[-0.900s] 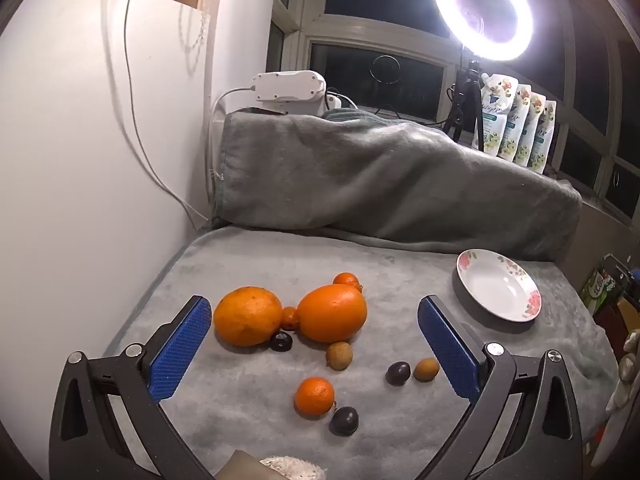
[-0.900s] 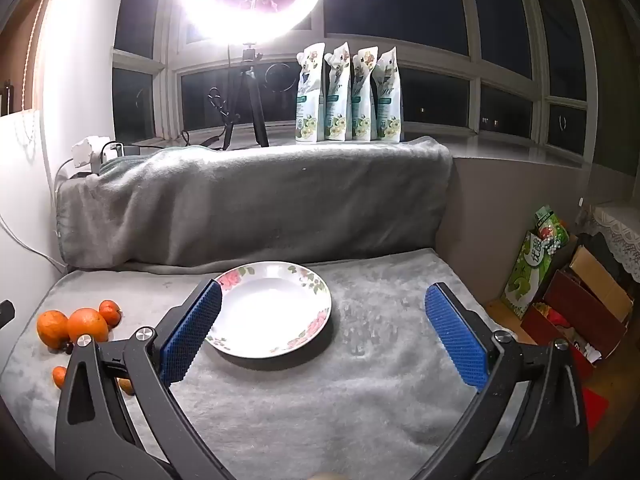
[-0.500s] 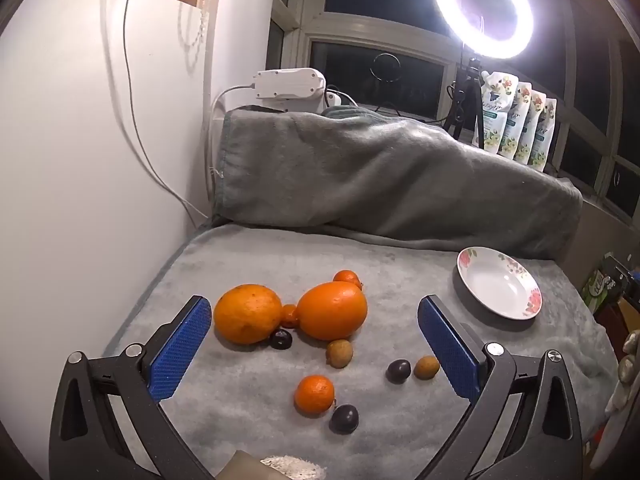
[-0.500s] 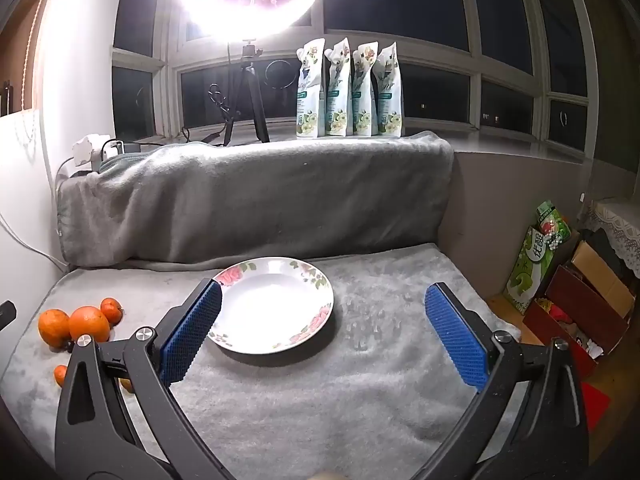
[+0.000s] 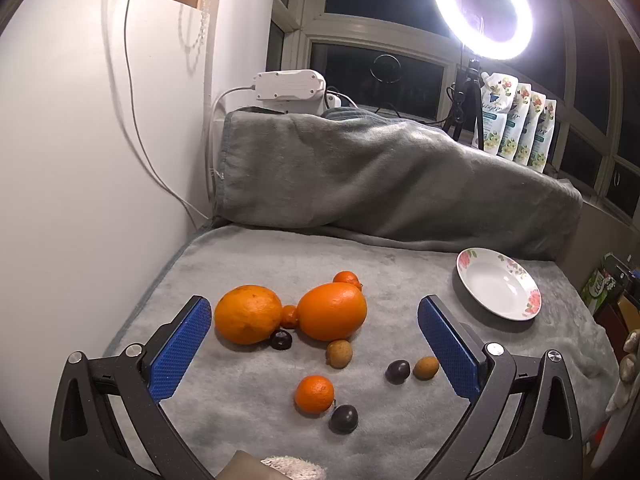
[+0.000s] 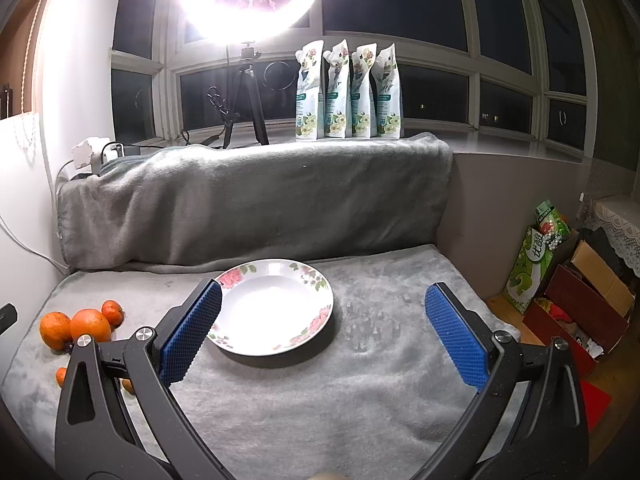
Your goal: Organize fruits
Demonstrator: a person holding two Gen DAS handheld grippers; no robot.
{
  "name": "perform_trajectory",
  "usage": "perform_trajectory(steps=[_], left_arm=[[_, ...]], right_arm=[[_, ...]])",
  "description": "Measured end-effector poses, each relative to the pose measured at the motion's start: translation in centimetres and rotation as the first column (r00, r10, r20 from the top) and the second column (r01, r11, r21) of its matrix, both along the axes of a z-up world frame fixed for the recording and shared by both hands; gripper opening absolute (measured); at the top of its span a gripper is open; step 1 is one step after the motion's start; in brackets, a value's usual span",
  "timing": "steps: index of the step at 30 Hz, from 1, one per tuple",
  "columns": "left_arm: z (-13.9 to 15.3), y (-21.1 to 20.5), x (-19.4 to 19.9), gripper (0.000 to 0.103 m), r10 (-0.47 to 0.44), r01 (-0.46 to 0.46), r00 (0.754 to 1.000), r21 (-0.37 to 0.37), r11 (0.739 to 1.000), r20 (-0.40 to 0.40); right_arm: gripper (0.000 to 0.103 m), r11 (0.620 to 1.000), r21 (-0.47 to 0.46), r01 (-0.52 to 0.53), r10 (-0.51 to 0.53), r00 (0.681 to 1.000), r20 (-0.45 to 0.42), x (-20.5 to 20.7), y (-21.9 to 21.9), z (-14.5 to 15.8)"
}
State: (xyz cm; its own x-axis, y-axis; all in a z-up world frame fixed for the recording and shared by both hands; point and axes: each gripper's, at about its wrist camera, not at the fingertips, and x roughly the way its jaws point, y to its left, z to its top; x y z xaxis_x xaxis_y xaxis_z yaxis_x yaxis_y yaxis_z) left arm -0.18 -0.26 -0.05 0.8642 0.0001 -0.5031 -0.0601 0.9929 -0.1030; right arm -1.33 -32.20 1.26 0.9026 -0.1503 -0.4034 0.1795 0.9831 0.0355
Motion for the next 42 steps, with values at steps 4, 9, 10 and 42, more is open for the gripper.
perform_trajectory(steps=[4,9,10,42], left_arm=[[0.03,0.01,0.0,0.102,0.002,-0.002,1.0,-0.002,1.0,0.0],[0.06,0.03,0.0,0.102,0.003,-0.003,1.0,-0.001,1.0,-0.001],[0.05,0.02,0.01,0.102,0.003,-0.003,1.0,-0.001,1.0,-0.001],[0.11,0.08,-0.13,0.102,0.009,-0.009,1.0,0.024,1.0,0.005]], right_arm=[[0.103,1.0,-0.001,0.001,-0.001,1.0,0.0,-0.02,0.07,-0.1],[0.103,1.0,0.0,0.001,-0.001,1.0,0.002,-0.08,0.08,-0.08],[0.103,1.0,0.001,0.002,-0.002,1.0,0.002,-0.05,0.06,-0.03],[0.103,1.0,0.007,0.0,0.0,1.0,-0.002,-0.2,0.14,-0.04]])
